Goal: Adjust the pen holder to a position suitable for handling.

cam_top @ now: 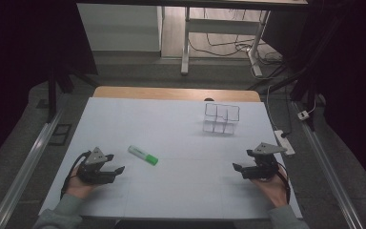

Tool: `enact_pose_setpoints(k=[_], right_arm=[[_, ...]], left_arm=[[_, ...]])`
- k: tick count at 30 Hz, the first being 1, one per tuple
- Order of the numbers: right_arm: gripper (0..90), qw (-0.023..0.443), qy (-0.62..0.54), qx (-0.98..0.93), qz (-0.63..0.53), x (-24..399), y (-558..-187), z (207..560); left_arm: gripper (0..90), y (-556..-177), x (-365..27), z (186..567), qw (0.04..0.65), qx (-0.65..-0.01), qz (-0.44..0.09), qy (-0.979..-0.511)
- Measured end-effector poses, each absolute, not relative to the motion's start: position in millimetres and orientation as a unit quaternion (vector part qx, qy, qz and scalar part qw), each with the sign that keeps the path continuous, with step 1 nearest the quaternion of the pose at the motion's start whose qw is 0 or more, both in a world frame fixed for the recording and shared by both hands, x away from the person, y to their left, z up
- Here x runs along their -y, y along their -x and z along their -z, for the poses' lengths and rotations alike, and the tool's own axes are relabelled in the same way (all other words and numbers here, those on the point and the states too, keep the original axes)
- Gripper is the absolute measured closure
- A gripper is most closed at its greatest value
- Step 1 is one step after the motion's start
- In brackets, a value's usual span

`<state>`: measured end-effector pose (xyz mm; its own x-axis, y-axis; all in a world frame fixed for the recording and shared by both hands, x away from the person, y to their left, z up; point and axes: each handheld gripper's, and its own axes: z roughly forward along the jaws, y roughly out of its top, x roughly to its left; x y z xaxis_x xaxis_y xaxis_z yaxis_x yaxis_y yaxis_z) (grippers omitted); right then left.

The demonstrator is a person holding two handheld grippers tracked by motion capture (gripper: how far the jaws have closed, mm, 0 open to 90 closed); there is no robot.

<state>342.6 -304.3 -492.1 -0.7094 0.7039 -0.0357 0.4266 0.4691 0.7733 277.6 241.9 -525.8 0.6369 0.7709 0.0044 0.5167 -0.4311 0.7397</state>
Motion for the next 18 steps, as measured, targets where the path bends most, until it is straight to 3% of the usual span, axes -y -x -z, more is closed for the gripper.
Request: enact_pose_setpoints(k=[18], right_arm=[[19.1,0.178,-0.336,-0.839,-0.390,303.4,-344.1,494.2]], left_arm=[[33.0,-277.9,-241.5,526.0,0.365,-0.388,-0.175,-0.828]])
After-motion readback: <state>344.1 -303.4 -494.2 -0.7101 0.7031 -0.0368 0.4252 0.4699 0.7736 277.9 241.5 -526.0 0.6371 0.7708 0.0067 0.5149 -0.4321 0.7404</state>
